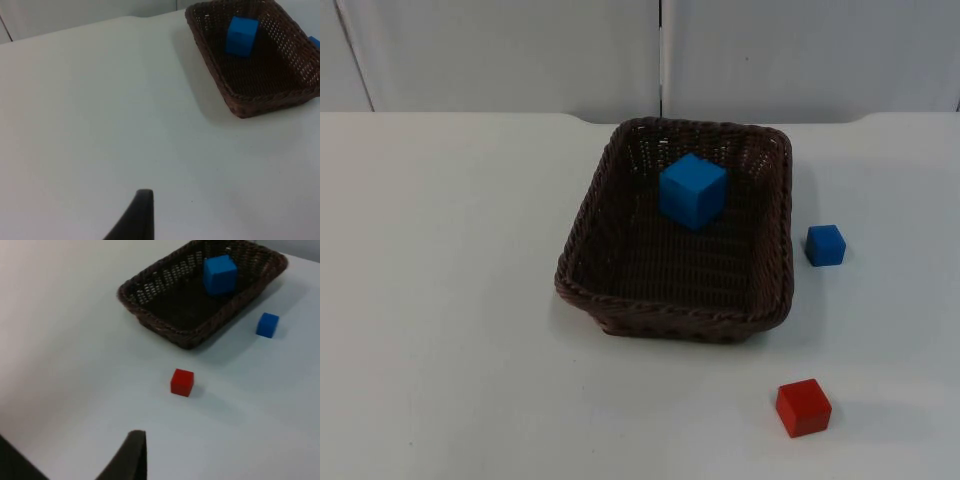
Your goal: Pick up the basket with the left hand and place the largest block into the basket with the right hand.
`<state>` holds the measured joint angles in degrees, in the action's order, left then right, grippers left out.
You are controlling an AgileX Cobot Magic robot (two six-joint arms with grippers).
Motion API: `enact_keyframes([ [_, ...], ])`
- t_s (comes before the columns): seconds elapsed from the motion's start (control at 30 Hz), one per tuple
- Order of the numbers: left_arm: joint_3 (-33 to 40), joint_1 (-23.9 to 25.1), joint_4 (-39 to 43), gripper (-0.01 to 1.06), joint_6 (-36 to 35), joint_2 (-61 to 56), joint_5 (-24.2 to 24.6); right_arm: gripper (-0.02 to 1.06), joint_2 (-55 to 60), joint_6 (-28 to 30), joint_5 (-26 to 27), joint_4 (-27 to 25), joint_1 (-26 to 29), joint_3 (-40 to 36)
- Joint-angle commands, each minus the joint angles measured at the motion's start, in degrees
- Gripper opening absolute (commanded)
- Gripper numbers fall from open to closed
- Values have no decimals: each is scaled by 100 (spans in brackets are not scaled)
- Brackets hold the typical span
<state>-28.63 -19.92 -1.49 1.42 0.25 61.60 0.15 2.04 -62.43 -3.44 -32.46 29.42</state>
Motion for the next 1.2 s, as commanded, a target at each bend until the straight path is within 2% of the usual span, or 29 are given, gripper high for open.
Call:
enact_keyframes([
  [0.0,28,-6,-65,105,-1,-25,-2,105,-15,-1,58,-10,316,-5],
  [0.4,28,-6,-65,105,-1,-25,-2,105,-15,-1,58,-10,1858,-5],
  [0.6,28,-6,-65,105,-1,-25,-2,105,-15,-1,58,-10,2413,-5],
  [1.17,28,-6,-65,105,-1,-25,-2,105,-15,-1,68,-10,2598,-5],
])
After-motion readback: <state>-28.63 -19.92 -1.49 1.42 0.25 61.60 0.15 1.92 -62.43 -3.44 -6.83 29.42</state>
